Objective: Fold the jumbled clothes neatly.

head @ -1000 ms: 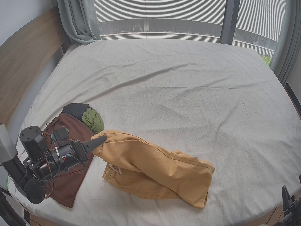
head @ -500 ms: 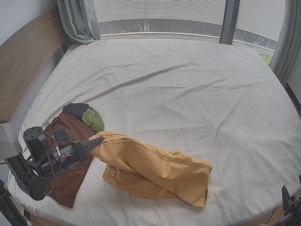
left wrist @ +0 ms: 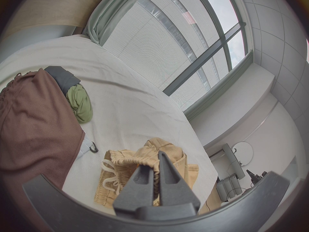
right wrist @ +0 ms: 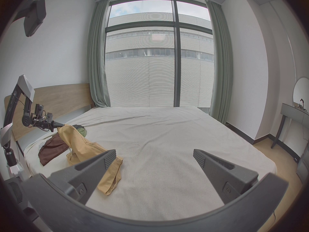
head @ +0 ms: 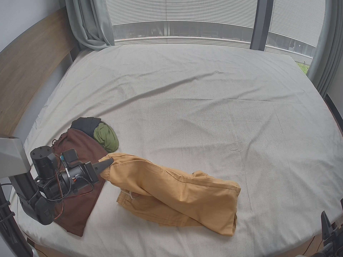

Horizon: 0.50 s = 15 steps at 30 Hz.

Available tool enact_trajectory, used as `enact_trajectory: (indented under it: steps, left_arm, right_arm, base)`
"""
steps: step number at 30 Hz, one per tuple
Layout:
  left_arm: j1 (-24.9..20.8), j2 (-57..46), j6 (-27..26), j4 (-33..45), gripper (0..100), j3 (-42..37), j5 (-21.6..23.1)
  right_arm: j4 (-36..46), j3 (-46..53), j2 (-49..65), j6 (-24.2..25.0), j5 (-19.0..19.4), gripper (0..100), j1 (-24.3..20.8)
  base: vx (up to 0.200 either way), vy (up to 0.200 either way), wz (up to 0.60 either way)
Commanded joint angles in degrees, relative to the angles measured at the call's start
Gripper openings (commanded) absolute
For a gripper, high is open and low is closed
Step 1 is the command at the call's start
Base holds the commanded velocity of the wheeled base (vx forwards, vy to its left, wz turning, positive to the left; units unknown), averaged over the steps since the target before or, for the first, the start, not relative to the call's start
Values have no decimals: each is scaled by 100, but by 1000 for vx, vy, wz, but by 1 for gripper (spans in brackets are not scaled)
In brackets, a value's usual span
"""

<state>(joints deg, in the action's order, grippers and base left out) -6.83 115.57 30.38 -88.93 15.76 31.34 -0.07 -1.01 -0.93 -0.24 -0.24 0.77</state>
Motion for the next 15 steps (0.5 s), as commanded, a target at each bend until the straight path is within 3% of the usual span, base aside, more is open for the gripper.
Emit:
enact_trajectory:
  steps: [1, 5, 8, 13, 15]
  left_arm:
    - [32, 62, -14, -1, 0, 6, 3]
    - [23, 36, -14, -1, 0, 6, 3]
    - [15, 36, -23, -1, 0, 6, 3]
    - [15, 45, -23, -1, 0, 6, 3]
    - [15, 10, -23, -1, 0, 6, 3]
  right_arm:
    - [-1, 92, 93, 7, -2, 100, 2]
    - [-45, 92, 93, 24, -37, 100, 2]
    - [-617, -391, -4, -11, -28, 100, 2]
    - [-792, -1156, -962, 24, -20, 100, -138]
    - [-836, -1331, -1630, 596, 86, 100, -578]
  base:
    - [0, 0, 0]
    - [0, 0, 0]
    - [0, 0, 0]
    - [0, 0, 0]
    - [0, 0, 0]
